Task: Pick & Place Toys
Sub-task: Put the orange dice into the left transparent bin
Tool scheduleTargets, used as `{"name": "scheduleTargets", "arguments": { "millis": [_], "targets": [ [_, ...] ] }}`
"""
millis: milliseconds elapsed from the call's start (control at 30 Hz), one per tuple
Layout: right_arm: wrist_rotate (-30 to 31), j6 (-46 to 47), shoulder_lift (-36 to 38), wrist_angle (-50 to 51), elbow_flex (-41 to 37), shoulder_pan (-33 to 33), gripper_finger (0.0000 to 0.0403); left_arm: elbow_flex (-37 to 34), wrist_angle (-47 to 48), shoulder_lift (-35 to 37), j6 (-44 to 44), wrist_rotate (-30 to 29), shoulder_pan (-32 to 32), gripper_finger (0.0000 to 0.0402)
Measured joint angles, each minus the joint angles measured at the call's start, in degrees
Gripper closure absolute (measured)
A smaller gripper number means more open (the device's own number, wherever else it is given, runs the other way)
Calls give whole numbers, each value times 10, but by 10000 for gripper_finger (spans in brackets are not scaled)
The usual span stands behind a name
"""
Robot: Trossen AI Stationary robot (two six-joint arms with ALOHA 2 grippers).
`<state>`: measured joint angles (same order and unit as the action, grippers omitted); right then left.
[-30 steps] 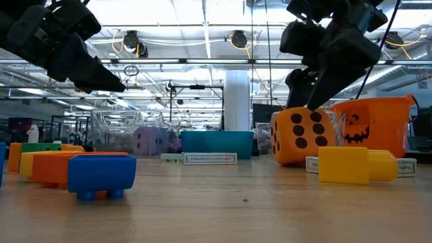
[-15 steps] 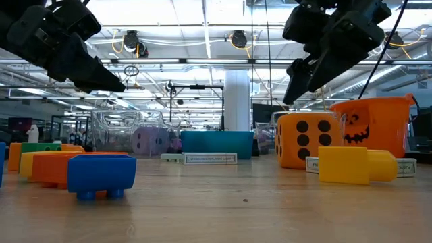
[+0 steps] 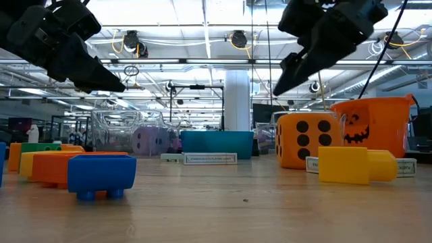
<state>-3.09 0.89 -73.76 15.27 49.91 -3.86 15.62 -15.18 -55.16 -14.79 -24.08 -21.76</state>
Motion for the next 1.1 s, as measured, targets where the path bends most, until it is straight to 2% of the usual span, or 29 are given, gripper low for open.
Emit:
{"name": "scheduleTargets", "arguments": {
  "millis": [233,667,933,1100],
  "targets": [
    [-1,18,0,-74,0,0,3,0,0,0,0,0,0,249],
    [3,108,0,-35,0,-10,3,0,0,0,0,0,0,249],
    [150,90,-15,30,0,-50,3,0,1,0,0,0,0,249],
    [166,102,-22,34,0,-69,3,0,1,0,-1,0,0,249]
  ]
}}
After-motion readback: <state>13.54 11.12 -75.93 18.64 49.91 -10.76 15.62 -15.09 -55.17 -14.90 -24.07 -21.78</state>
